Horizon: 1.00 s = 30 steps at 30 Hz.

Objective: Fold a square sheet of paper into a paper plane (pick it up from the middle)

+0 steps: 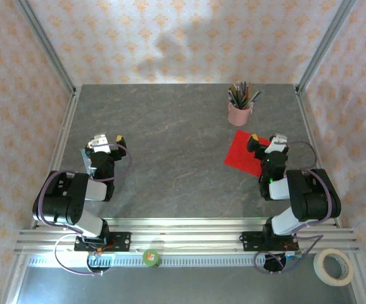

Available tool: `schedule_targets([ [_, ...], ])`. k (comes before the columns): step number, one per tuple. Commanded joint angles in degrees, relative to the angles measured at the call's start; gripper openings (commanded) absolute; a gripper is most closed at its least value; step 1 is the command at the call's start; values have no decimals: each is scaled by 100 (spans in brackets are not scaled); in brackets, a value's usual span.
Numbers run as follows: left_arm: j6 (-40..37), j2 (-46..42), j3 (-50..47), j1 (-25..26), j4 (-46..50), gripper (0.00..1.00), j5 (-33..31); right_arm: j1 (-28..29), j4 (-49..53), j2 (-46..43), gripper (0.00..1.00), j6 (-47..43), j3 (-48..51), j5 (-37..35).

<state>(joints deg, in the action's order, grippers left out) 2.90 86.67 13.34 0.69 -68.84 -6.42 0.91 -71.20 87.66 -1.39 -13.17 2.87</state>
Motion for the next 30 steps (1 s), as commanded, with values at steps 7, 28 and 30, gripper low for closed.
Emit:
schedule_targets([
  [7, -87, 14, 2, -17, -244, 99, 35, -19, -122, -19, 99, -46, 38, 25],
  [28, -92, 15, -5, -17, -257, 99, 40, -29, -145, -23, 100, -50, 63, 46],
  [30, -77, -20, -50, 0, -338, 99, -94, -29, -189, -78, 100, -37, 77, 24],
])
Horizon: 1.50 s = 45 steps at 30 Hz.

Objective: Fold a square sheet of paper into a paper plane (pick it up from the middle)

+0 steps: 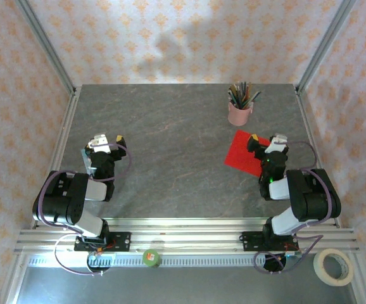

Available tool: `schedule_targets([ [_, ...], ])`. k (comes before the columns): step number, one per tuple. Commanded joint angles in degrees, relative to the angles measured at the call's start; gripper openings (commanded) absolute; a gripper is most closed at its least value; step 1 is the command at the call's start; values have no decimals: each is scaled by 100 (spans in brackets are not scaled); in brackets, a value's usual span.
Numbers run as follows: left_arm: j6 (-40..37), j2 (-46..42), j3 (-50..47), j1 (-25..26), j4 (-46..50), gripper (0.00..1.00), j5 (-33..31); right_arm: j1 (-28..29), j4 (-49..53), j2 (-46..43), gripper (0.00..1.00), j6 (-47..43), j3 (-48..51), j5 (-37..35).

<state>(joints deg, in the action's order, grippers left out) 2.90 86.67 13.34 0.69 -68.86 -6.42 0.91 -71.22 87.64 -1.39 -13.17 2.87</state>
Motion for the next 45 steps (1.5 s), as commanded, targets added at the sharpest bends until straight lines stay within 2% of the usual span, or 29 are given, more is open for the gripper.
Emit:
schedule_targets([
  [1, -9, -116, -60, 9, -279, 99, -238, -28, -83, -207, 100, -37, 63, 14],
  [3, 76, -429, 27, 10, 150, 99, -491, -14, 459, -570, 99, -30, -74, -48],
  [6, 180, -1120, 408, 8, 1390, 99, -559, -3, 1212, -1103, 100, -10, -286, -83],
  [9, 797, -1703, 966, 8, 2713, 99, -677, 19, 2489, -1554, 100, 715, -803, -322],
  [13, 2281, -2103, 1819, 10, 4355, 99, -274, 15, 4658, -1726, 99, 1796, -1877, 69],
  [16, 2901, -2053, 2465, 10, 5334, 99, 550, -5, 5836, -1597, 99, 2256, -2566, 888],
  [20, 3035, -1788, 2750, 8, 5509, 99, 2310, -18, 6492, -1450, 100, 2728, -3030, 1907],
  [22, 3259, -1630, 2846, 23, 5543, 99, 2862, -20, 6842, -1329, 97, 2991, -3161, 1940],
  [24, 3434, -1478, 2933, 106, 5636, 99, 3159, -13, 7303, -1128, 88, 3127, -3305, 1686],
  [26, 3588, -1348, 2984, 267, 5731, 99, 3216, -18, 7724, -868, 78, 3201, -3423, 1366],
  [30, 3737, -1015, 3149, 766, 5879, 99, 3216, -15, 8027, -334, 44, 3242, -3529, 1158],
  [31, 3768, -898, 3199, 897, 5906, 99, 3231, -21, 8084, -198, 39, 3258, -3549, 1109],
  [36, 3873, -449, 3379, 1345, 5942, 99, 3252, -27, 8280, 278, 35, 3295, -3593, 747],
  [45, 4035, -33, 3416, 1711, 5735, 99, 3234, -12, 8369, 664, 34, 3253, -3471, 867],
])
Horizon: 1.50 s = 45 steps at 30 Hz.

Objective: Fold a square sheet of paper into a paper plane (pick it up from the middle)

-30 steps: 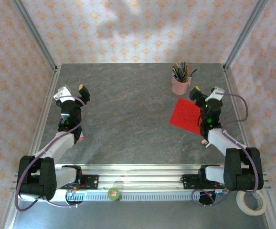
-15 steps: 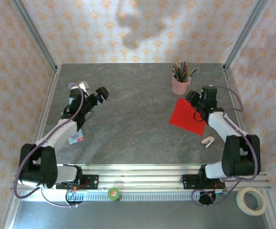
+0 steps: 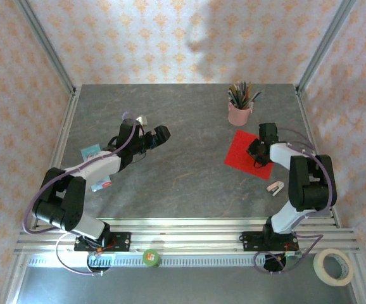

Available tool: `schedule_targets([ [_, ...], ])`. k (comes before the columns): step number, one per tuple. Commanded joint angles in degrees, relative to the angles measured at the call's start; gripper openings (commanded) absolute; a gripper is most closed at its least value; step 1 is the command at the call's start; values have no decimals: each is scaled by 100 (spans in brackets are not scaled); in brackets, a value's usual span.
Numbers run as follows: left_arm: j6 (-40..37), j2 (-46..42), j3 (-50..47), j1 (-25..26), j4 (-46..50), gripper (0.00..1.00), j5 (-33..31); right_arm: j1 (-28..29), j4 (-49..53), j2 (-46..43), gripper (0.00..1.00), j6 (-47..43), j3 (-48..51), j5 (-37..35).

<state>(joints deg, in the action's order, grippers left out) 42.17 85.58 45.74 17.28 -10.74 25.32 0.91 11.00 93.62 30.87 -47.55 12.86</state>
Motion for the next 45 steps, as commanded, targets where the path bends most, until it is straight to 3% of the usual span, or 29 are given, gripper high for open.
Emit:
schedule_targets([
  [1, 111, 118, 184, 61, -75, 99, 61, 1, 118, 84, 34, 56, 10, -45],
  [7, 166, 281, 162, 74, -109, 99, -17, 519, 15, 246, 36, 271, 75, 448],
  [13, 203, 423, 167, 72, -96, 99, -147, 1663, -171, 492, 36, 858, -88, 651],
  [20, 204, 536, 209, 74, 131, 99, -323, 3161, -1106, 889, 36, 2293, -215, 925],
  [24, 224, 547, 182, 73, 256, 99, -401, 3707, -1858, 1134, 36, 3202, -280, 1059],
  [28, 229, 506, 131, 74, 393, 99, -428, 3747, -2089, 1043, 36, 3337, -477, 1008],
  [33, 169, 319, 53, 132, 710, 99, -440, 3525, -1677, 512, 38, 2480, -683, 484],
  [39, 183, 178, -139, 254, 767, 99, -378, 3315, -130, 1361, 37, 1013, -1716, 178],
  [45, 162, 222, -165, 357, 818, 99, -379, 3241, 94, 1860, 38, 916, -2126, -89],
])
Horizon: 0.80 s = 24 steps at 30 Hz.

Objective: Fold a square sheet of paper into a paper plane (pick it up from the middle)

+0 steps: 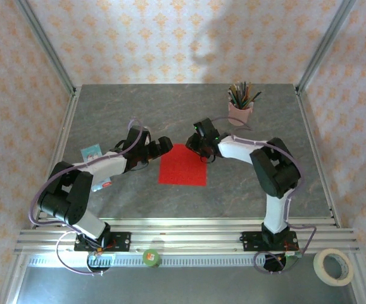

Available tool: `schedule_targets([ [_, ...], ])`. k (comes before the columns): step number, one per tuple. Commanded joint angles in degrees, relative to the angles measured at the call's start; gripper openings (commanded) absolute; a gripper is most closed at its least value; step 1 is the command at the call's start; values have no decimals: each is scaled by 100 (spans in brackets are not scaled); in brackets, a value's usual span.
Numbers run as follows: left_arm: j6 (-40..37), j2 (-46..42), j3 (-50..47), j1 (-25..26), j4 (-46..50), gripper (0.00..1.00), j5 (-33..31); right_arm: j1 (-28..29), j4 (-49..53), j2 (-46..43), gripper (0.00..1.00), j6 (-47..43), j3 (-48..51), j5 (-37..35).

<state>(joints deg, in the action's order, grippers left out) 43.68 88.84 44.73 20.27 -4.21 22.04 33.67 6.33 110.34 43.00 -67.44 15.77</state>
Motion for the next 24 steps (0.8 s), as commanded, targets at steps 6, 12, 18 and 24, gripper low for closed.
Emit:
schedule_targets([
  [6, -104, 0, 34, 165, 365, 99, -110, -21, 371, 329, 38, 140, 99, -444],
  [12, -283, 103, 192, 292, 646, 99, -301, 289, -313, 211, 38, 1447, 791, -290],
  [18, -593, 319, 548, 605, 1185, 99, -653, 323, -816, -104, 38, 2044, 784, -163],
  [24, -975, 658, 1145, 1004, 1914, 99, -1147, -27, -831, -1041, 48, 1356, 865, -461],
])
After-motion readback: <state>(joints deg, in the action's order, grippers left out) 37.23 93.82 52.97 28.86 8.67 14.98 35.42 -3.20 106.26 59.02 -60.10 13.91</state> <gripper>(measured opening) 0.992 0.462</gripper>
